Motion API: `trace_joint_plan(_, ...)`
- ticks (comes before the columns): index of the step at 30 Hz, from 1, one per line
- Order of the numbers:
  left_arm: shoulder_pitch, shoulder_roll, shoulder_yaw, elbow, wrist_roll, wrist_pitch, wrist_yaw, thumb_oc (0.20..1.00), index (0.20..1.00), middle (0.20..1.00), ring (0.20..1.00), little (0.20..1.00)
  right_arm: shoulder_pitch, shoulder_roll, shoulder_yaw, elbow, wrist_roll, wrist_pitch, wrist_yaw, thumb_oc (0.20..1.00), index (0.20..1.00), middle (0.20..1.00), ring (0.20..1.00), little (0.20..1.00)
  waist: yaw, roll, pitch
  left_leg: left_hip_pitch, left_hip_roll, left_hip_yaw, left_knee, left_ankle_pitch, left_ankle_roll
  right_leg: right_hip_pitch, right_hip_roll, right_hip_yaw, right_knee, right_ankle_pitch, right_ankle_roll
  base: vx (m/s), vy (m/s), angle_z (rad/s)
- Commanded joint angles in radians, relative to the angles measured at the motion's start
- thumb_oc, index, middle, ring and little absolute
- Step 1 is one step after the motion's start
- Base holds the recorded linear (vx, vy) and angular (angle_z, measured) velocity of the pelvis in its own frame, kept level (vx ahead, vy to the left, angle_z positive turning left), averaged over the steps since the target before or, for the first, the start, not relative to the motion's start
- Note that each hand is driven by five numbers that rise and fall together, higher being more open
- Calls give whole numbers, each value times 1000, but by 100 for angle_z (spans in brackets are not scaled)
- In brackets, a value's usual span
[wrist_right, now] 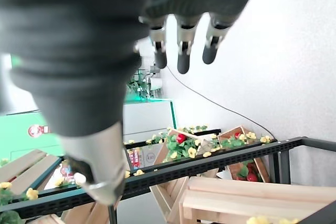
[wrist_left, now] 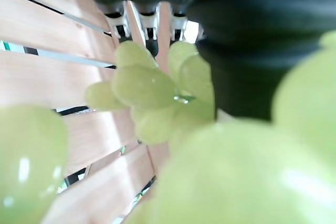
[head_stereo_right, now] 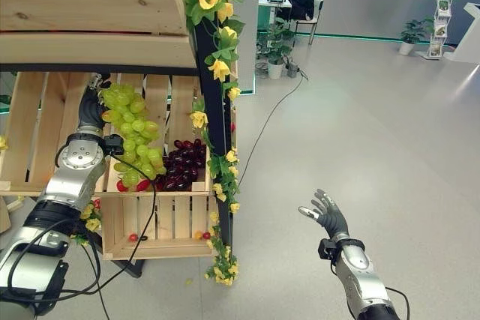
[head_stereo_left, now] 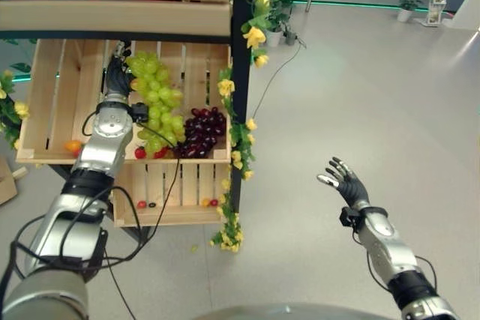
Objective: Pick up the fruits from the basket on one side to the basket on the other side
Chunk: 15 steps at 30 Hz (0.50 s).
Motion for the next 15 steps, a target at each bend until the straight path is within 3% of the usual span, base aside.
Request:
trace_joint_plan(1, -139, 77, -9, 63, 71, -33, -7, 1000, 1000, 1000, 1000, 1000, -72, -20, 15, -19, -11, -59, 13, 1000, 1000, 1000, 1000, 1000, 11, 0, -18, 17, -27, -13, 6, -63, 15, -46, -35, 3, 80, 3, 60, 0, 0, 0)
trace_joint_plan(11, -133, 141, -6, 105, 237, 1, 24, 1000, 1000, 1000, 1000, 1000, -53, -26, 6, -34, -19, -68, 27, 1000, 1000, 1000, 1000, 1000, 16, 1, -16, 12, -32, -17, 9, -62, 18, -46, -39, 2, 76, 7, 63, 0, 0, 0)
trace_joint_plan(15, -124, 193, 25, 198, 308, 38, 57, 1000, 1000, 1000, 1000, 1000, -38, -39, 2, -46, -28, -73, 29, 1000, 1000, 1000, 1000, 1000, 21, 1, -15, 9, -33, -21, 9, -62, 18, -46, -39, 1, 78, 6, 63, 0, 0, 0)
